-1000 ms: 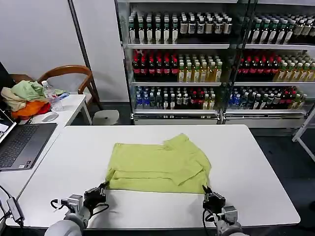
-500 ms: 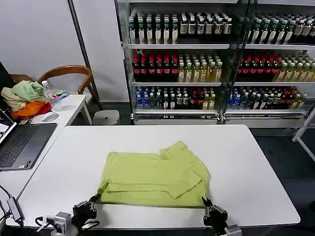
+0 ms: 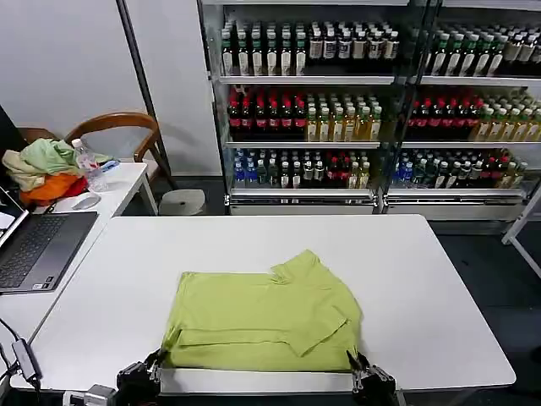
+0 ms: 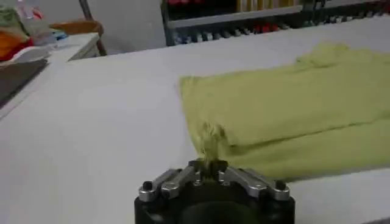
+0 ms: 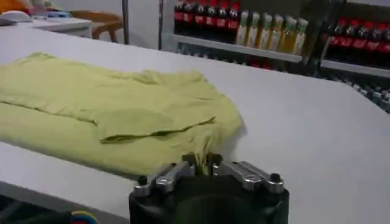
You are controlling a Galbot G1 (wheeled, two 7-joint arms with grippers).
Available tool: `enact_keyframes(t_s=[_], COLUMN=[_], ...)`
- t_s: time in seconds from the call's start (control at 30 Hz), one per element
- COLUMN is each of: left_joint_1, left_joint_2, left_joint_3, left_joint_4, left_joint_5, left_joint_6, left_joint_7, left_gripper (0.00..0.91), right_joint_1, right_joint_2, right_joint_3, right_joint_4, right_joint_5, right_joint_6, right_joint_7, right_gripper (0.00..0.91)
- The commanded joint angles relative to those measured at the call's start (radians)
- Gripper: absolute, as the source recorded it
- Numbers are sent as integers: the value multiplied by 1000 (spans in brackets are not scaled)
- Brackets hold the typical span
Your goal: Fold and organize the clothes.
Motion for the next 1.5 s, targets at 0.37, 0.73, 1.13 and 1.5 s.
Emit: enact_keyframes(t_s=[0.37, 0.73, 1.13, 1.5], left_joint_1=[-418, -762, -871, -907], left_joint_2=[84, 80, 61, 53], left_joint_3=[126, 327, 406, 425], left_joint_4=[159, 413, 624, 685], left_joint_5=[-123, -175, -186, -192], left_joint_6=[-16, 11, 0, -2], left_joint_7=[24, 39, 73, 76], left_gripper=[907, 907, 907, 907], right_joint_1=[625, 1014, 1115, 1115], right_joint_2=[5, 126, 243, 303], right_joint_3=[-87, -251, -329, -331], right_joint_4=[-159, -539, -756, -852], right_joint_5=[240, 299, 354, 356], right_joint_6=[-202, -331, -332, -314], right_joint_7=[90, 80, 72, 55], right_gripper=[907, 907, 907, 907])
